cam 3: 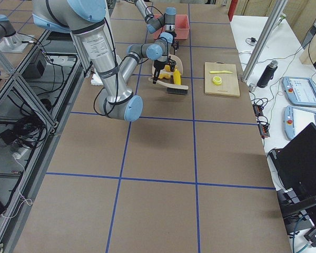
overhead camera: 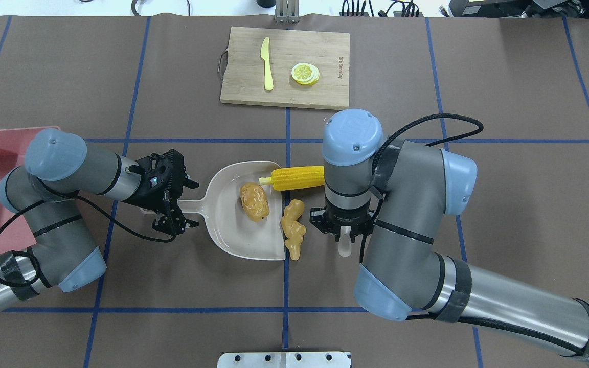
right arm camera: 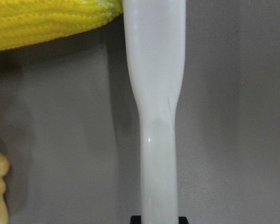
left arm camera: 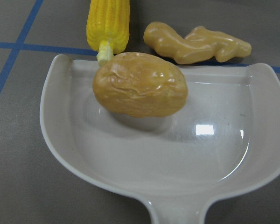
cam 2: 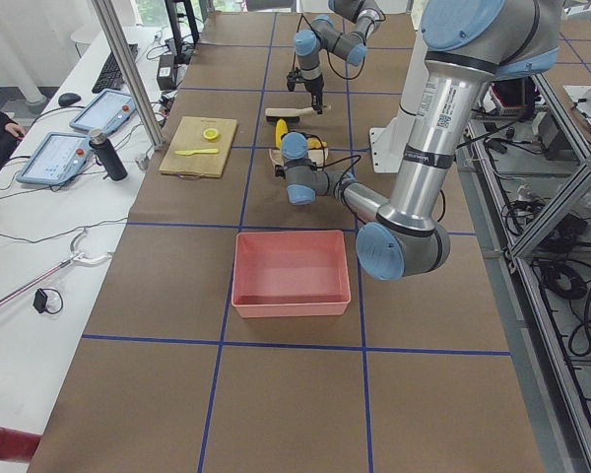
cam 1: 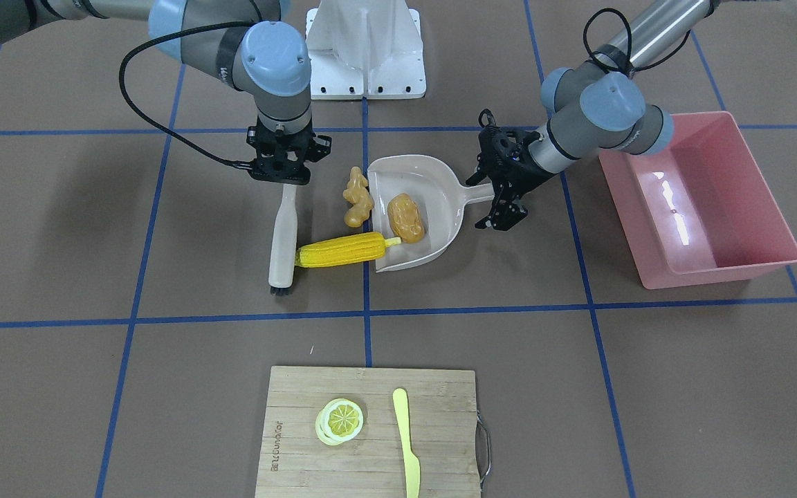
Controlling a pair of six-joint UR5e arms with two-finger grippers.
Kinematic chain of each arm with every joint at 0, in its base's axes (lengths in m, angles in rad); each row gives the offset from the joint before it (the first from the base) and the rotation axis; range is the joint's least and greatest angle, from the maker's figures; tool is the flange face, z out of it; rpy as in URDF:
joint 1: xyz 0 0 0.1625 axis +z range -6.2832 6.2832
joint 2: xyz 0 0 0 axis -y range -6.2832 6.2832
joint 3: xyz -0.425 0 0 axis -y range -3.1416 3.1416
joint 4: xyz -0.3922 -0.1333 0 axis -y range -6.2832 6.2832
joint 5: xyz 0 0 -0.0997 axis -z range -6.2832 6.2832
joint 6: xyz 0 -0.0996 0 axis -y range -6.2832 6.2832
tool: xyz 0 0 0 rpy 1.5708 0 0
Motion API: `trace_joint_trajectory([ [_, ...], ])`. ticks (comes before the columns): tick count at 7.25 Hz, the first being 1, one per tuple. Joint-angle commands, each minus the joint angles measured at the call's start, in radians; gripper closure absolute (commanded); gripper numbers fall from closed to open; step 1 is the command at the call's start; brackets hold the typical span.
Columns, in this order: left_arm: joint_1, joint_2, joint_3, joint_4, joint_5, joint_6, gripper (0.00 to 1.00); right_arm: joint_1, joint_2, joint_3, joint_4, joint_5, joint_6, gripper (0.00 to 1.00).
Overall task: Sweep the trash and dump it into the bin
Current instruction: 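Lift the brush and move it behind the yellow corn cob, then sweep the corn cob and ginger with the brush into the dustpan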
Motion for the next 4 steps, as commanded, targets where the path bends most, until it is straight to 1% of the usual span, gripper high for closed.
trace_joint_trajectory([
  [1,0.000,0.000,0.000,0.000,0.000,0.000,0.07,-0.018,0.060,-0.025,-0.001,0.002,0.039,1.00],
  [3,0.000,0.000,0.000,-0.001,0.011,0.000,0.07,-0.037,0.133,-0.077,-0.001,-0.002,0.048,1.00],
  [4,0.000,0.000,0.000,-0.002,0.011,0.000,0.07,-0.039,0.187,-0.118,-0.001,0.003,0.058,1.00],
])
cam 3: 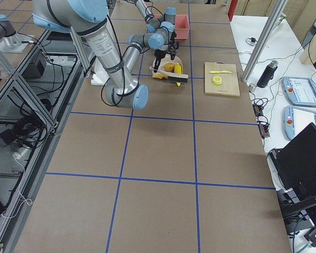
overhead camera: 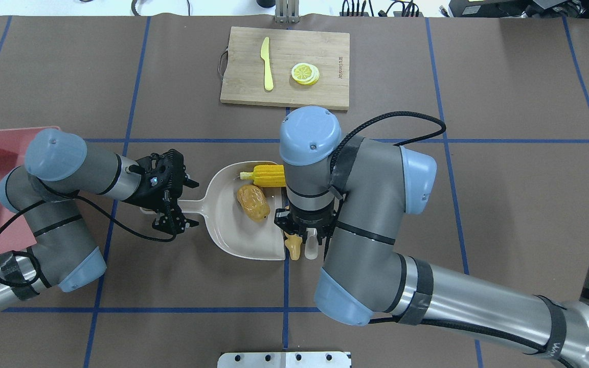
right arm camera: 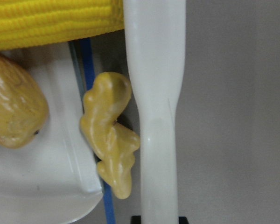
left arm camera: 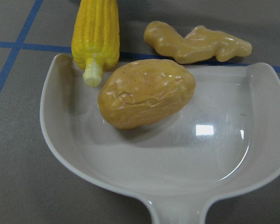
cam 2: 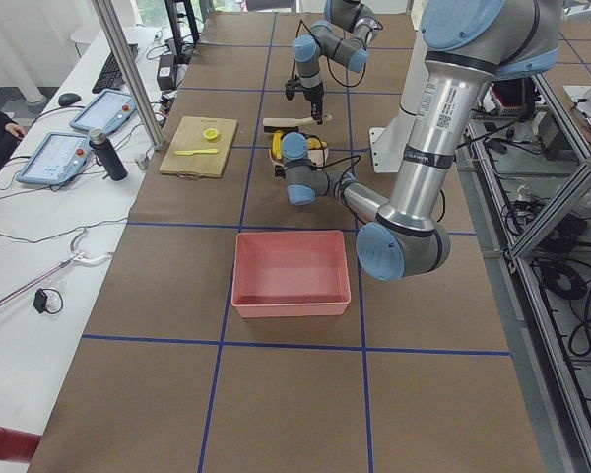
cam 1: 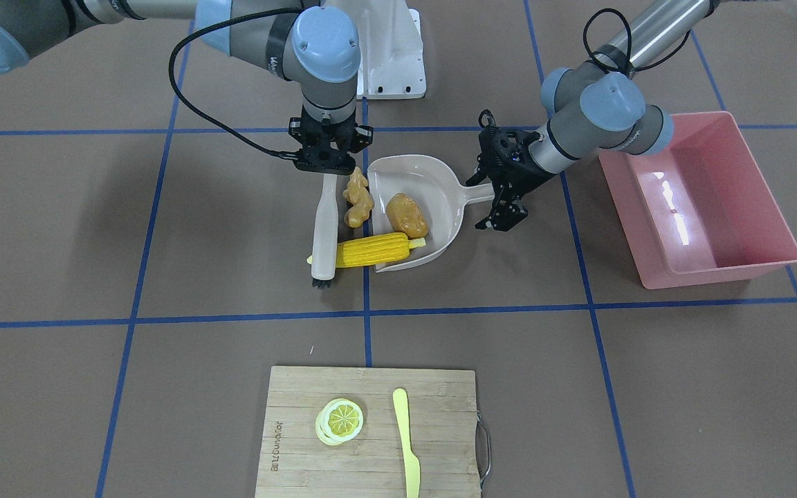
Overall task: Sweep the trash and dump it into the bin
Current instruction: 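Sweep the corn cob and ginger with the brush into the dustpan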
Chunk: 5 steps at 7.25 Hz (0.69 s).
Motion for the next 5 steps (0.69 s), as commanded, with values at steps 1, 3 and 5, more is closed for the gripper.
trace_joint_trajectory([
  [1,0.000,0.000,0.000,-0.002,0.004,0.000,0.07,-0.015,0.111,-0.079,0.002,0.004,0.052,1.00],
  [3,0.000,0.000,0.000,-0.002,0.005,0.000,0.07,-0.028,0.142,-0.090,0.002,0.004,0.063,1.00],
  [5,0.000,0.000,0.000,-0.002,0.005,0.000,0.07,-0.022,0.148,-0.067,-0.053,0.007,0.052,1.00],
])
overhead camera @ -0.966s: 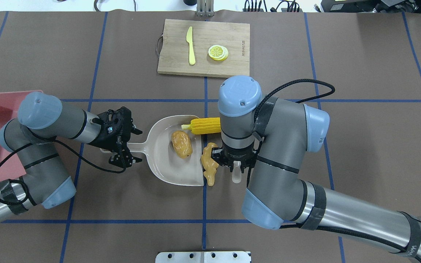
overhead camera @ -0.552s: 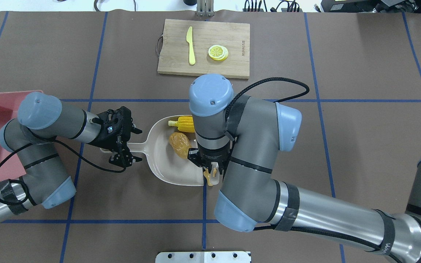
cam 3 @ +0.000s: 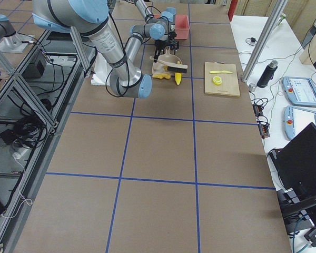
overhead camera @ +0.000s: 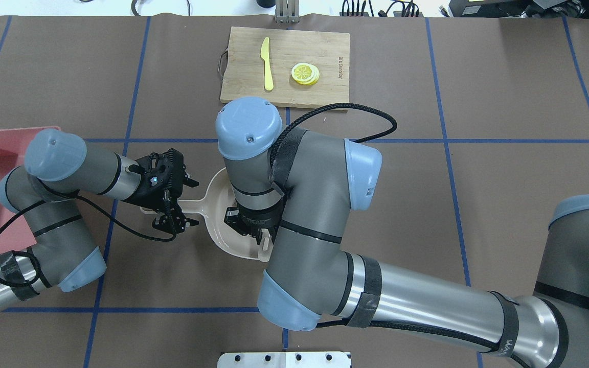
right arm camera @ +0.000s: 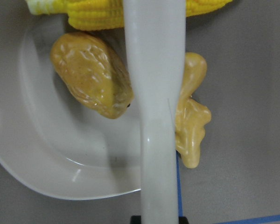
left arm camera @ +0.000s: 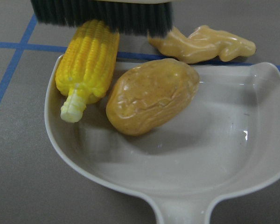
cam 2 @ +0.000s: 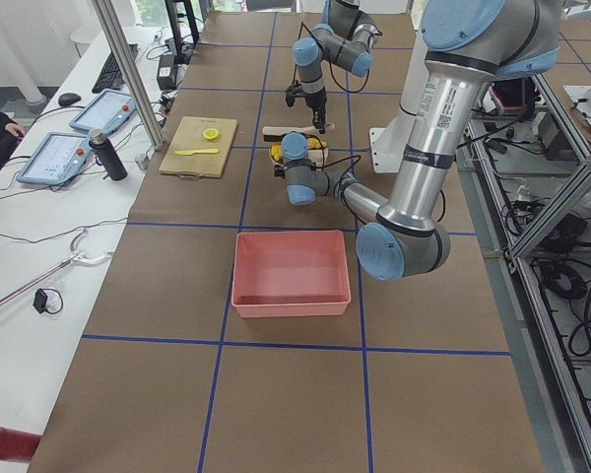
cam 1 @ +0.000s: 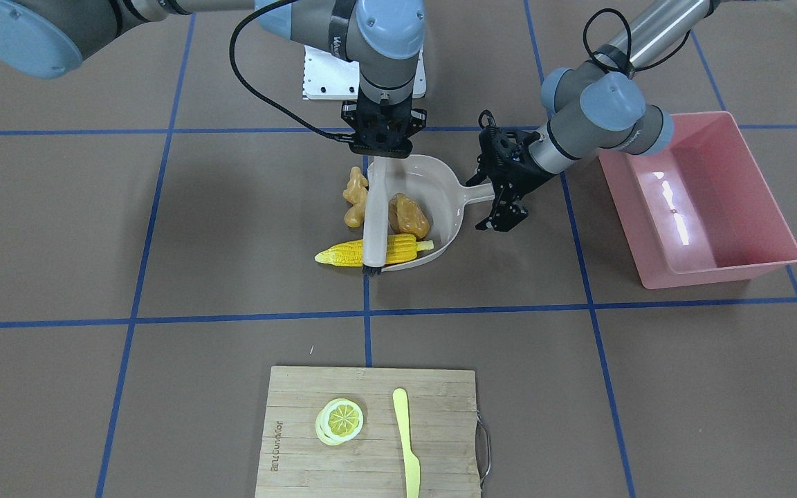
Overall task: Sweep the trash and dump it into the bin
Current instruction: 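Sweep the corn cob and ginger with the brush into the dustpan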
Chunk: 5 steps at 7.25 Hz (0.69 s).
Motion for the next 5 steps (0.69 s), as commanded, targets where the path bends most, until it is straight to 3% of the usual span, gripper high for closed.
trace_joint_trajectory([
  [1,0.000,0.000,0.000,0.000,0.000,0.000,0.07,0.040,-0.035,0.023,-0.053,-0.005,-0.048,1.00],
  [5,0.000,0.000,0.002,0.000,0.000,0.000,0.07,0.036,-0.314,0.234,-0.044,-0.008,-0.116,1.00],
])
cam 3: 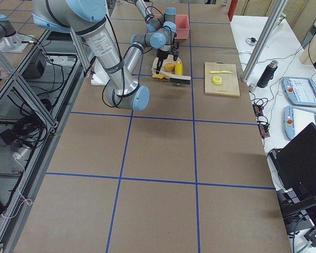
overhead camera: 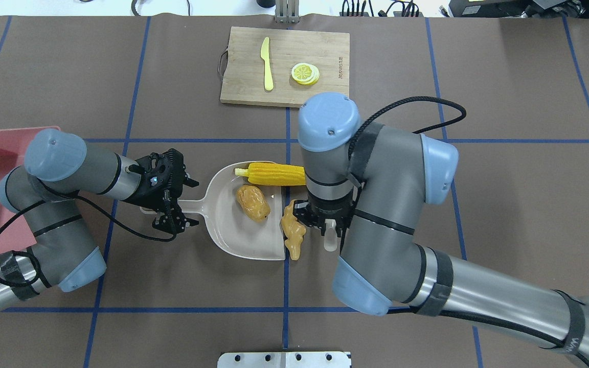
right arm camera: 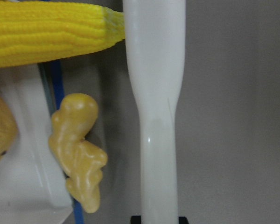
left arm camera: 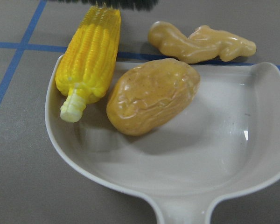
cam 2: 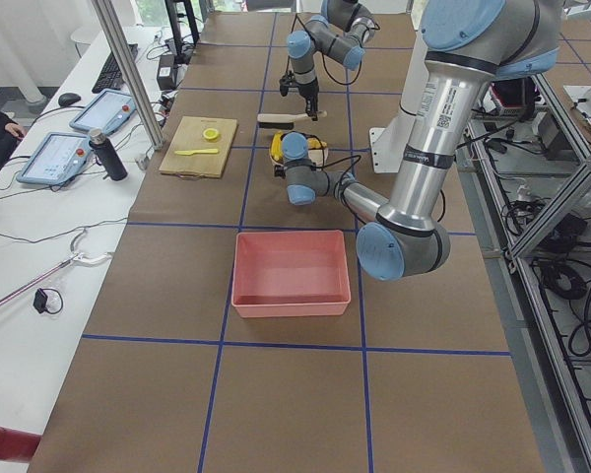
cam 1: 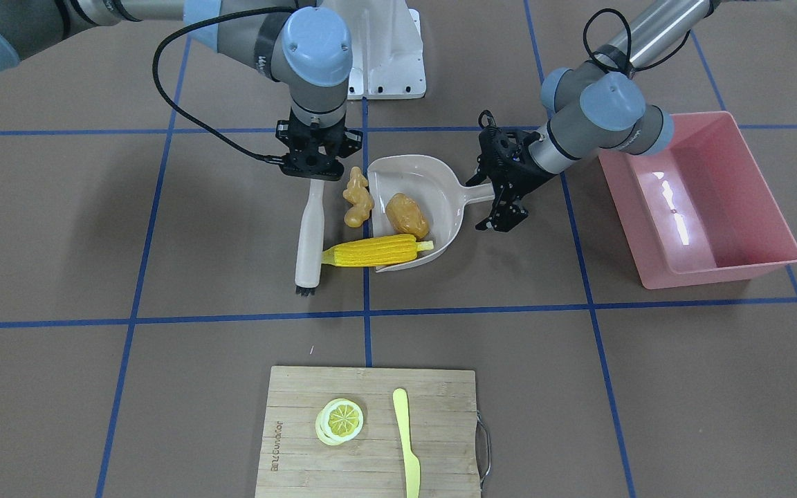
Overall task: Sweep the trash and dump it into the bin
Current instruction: 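Sweep the corn cob and ginger with the brush into the dustpan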
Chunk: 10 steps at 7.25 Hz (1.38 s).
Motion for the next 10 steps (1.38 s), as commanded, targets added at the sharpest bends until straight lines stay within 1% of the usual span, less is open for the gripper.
trace_joint_trajectory([
  [1,0.000,0.000,0.001,0.000,0.000,0.000,0.07,-0.075,-0.072,0.049,0.020,-0.025,0.013,1.00],
  [2,0.000,0.000,0.001,0.000,0.000,0.000,0.07,-0.080,-0.060,0.018,0.069,-0.036,0.018,1.00],
  [4,0.002,0.000,0.001,0.002,0.002,0.000,0.07,-0.103,-0.015,0.000,0.086,-0.033,0.058,1.00],
  [6,0.002,0.000,0.001,0.002,0.008,0.000,0.07,-0.132,0.098,-0.103,0.088,-0.036,0.113,1.00],
  [7,0.002,0.000,0.001,0.002,0.008,0.000,0.07,-0.133,0.107,-0.103,0.088,-0.036,0.116,1.00],
  [9,0.005,-0.002,0.001,0.002,0.008,-0.002,0.07,-0.140,0.163,-0.134,0.088,-0.036,0.135,1.00],
  [10,0.005,-0.002,0.001,0.003,0.008,-0.002,0.07,-0.147,0.170,-0.143,0.088,-0.036,0.136,1.00],
])
